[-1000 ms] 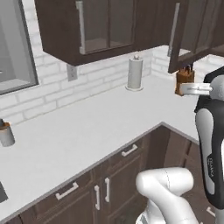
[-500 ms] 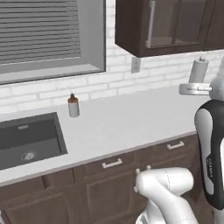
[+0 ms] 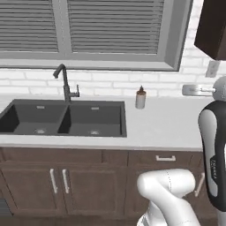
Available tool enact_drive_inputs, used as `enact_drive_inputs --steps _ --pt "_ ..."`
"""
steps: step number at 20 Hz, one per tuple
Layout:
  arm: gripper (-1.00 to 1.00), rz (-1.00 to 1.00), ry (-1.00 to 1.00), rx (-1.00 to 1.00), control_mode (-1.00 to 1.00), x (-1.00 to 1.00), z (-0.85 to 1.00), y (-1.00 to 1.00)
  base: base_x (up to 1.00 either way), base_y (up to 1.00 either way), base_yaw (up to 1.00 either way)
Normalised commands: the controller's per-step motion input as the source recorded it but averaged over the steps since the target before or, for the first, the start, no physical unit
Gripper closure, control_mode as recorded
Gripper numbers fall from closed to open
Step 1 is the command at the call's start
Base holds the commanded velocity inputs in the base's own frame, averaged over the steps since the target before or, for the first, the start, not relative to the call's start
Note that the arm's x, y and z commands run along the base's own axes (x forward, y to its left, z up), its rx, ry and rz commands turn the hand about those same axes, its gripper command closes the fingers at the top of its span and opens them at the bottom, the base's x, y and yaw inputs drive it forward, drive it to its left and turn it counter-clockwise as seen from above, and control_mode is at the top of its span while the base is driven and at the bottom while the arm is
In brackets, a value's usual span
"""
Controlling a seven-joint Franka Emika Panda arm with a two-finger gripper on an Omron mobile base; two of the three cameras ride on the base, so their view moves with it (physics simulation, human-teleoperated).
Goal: Gather all objects into one cabinet and sort the glasses and bowls to opposite sides.
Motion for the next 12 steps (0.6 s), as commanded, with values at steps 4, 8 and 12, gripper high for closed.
enact_drive_inputs --steps 4,8,12 --pt "-1.00 0.00 0.00 0.00 1.00 0.00 0.00 0.00 0.00 0.71 0.62" --pt "-1.00 0.00 0.00 0.00 1.00 0.00 0.00 0.00 0.00 0.74 0.52" --pt "-1.00 0.00 0.00 0.00 1.00 0.00 0.00 0.00 0.00 0.76 0.57"
